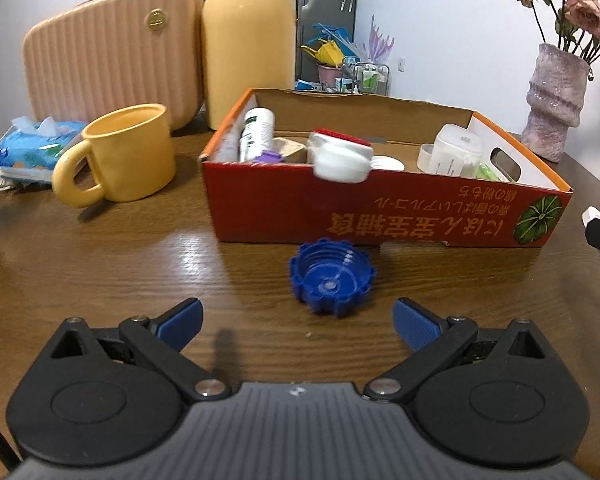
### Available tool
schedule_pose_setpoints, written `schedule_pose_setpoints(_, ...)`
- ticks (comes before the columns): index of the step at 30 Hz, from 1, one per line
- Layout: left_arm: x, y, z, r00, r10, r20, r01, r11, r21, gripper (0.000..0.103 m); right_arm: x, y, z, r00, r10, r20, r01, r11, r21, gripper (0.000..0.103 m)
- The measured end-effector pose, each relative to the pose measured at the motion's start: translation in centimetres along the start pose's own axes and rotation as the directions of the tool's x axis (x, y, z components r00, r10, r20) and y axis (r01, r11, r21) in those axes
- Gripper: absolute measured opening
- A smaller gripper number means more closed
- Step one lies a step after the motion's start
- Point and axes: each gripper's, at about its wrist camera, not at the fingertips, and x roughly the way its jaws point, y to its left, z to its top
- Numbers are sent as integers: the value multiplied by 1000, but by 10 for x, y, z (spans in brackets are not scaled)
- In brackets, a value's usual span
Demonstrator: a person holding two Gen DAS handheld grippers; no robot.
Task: Organize rigid objects
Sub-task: 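Grasp the blue gear-shaped cap with the left gripper while the right holds the white cap, then carry the white cap and blue cap over the cardboard box with both grippers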
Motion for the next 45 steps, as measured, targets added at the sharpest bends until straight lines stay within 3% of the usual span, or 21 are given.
schedule_pose_setpoints(12, 33, -13, 17, 999, 51, 5, -51, 998, -33, 102, 10, -2, -4, 999, -25, -34, 25, 1000, 4, 38)
schedule_pose_setpoints(14, 37, -13, 18, 999, 44, -2, -44, 999, -29, 92, 12, -2, -5, 999, -27, -41, 28, 1000, 3, 38)
schedule_pose_setpoints(16, 40, -13, 18, 999, 29, -17, -30, 999, -25, 68, 13, -2, -6, 999, -29, -46, 29, 1000, 2, 38)
schedule_pose_setpoints(18, 40, -12, 18, 1000, 22, -13, -22, 1000, -20, 55, 13, -2, -7, 998, -31, -48, 31, 1000, 2, 38)
schedule_pose_setpoints(21, 38, -9, 18, 1000, -1, -14, 0, 999, -35, 55, 14, -3, -7, 998, -30, -49, 30, 1000, 4, 38)
schedule_pose_setpoints(45, -13, 10, 2, 993, 65, 102, -59, 996, -62, 55, 14, 0, -8, 1000, -14, -12, 14, 1000, -10, 38)
